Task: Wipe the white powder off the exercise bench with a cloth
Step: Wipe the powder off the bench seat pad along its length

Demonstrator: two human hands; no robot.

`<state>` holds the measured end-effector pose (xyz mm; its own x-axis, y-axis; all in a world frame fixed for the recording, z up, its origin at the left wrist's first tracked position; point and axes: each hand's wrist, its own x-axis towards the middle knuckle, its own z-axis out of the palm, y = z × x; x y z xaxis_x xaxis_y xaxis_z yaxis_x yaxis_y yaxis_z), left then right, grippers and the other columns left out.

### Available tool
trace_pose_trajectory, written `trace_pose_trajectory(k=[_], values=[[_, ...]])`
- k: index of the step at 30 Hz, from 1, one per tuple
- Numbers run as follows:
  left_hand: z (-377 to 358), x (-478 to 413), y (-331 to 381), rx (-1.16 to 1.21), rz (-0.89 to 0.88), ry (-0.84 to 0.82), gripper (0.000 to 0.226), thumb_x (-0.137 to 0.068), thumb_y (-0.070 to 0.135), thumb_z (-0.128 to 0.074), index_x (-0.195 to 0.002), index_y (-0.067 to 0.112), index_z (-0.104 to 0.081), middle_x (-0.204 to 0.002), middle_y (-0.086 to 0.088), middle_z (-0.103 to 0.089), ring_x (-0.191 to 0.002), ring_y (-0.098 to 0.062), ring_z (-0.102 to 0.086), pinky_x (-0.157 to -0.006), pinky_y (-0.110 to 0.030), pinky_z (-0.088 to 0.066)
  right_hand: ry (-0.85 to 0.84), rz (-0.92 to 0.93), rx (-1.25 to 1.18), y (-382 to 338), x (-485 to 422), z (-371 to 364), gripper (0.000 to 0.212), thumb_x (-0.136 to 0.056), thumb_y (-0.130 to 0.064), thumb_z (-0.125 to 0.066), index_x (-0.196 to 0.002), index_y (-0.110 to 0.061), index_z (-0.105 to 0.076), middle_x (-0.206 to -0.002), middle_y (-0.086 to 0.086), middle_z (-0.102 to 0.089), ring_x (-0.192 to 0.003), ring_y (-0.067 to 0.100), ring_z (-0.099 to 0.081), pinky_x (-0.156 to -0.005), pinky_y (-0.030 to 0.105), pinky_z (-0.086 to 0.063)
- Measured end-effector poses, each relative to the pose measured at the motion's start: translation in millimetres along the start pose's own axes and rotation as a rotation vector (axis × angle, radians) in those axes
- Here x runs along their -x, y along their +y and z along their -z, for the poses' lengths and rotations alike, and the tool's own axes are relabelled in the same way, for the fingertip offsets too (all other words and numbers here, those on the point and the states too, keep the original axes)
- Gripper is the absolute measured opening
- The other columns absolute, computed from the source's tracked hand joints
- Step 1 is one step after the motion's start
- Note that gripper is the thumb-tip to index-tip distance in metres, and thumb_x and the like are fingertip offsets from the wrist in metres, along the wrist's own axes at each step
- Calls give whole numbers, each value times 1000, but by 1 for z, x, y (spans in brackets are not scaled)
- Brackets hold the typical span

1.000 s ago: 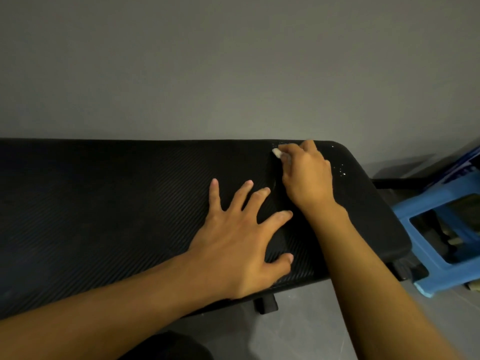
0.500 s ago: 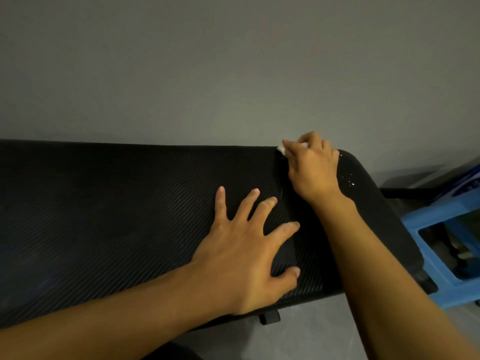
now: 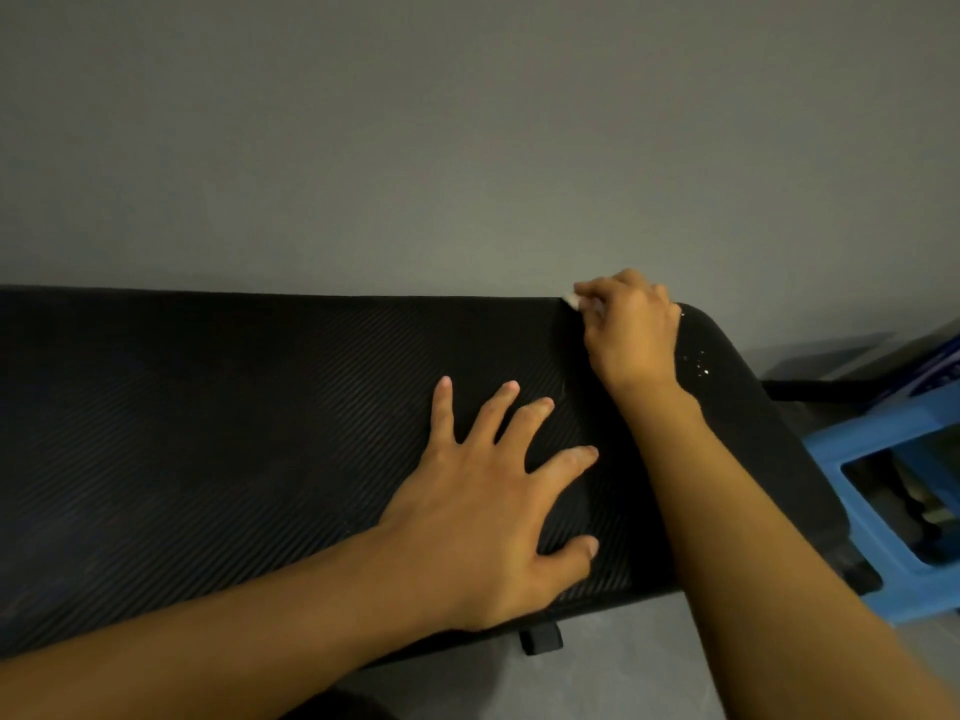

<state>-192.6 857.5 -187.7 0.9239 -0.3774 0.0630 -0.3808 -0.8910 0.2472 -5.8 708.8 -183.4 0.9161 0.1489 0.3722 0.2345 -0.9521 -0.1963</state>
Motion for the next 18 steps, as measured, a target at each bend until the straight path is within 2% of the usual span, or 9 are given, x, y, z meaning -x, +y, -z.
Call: trace_pose_trajectory(k=[2, 5, 8, 10, 12, 16, 18], values=[[0, 0, 0, -11, -3, -4, 71, -91, 75, -28, -155, 46, -13, -168, -6, -2, -154, -30, 12, -114, -72, 12, -16, -20, -3, -8, 8, 1, 29, -102, -20, -51, -126, -21, -67, -121, 8, -60, -107, 36, -52, -92, 45, -39], [-1, 0, 0, -17, -1, 4, 72, -91, 75, -28, -155, 45, -13, -167, -7, -3, -154, -31, 11, -114, -72, 11, -41, 124, -18, -8, 47, 20, 28, -99, -20, -55, -124, -19, -68, -108, 6, -57, -94, 31, -53, -83, 46, -44], [-1, 0, 2, -20, 0, -4, 72, -91, 75, -27, -155, 45, -12, -168, -7, -3, -154, -32, 11, -114, -71, 12, -22, 203, 90, 6, 94, 44, 25, -96, -25, -58, -119, -24, -69, -98, -1, -54, -88, 23, -49, -76, 38, -30], [-2, 0, 2, -23, 8, -1, 72, -90, 74, -27, -155, 44, -15, -168, -8, -5, -155, -32, 9, -114, -72, 10, 11, 164, 146, 15, 98, 50, 23, -96, -30, -59, -115, -28, -71, -97, -4, -55, -92, 23, -46, -76, 34, -19], [-1, -1, 2, -38, 3, 3, 73, -90, 74, -26, -155, 43, -19, -167, -9, -10, -155, -33, 4, -115, -73, 7, 10, 74, 203, 23, 76, 44, 25, -98, -31, -56, -118, -30, -70, -107, -2, -58, -100, 28, -45, -76, 34, -14], [1, -1, 3, -55, 10, -31, 72, -91, 75, -24, -155, 45, -11, -167, -7, -2, -154, -31, 11, -116, -71, 8, -43, -160, 144, 24, 13, 21, 30, -101, -24, -51, -128, -22, -66, -126, 11, -56, -115, 37, -49, -96, 44, -30], [2, 0, 3, -48, 8, -45, 71, -91, 75, -24, -155, 46, -8, -167, -5, 2, -154, -29, 15, -116, -70, 9, -61, -144, 124, 12, 3, 14, 31, -101, -21, -52, -129, -16, -65, -127, 13, -54, -115, 38, -51, -100, 49, -35]])
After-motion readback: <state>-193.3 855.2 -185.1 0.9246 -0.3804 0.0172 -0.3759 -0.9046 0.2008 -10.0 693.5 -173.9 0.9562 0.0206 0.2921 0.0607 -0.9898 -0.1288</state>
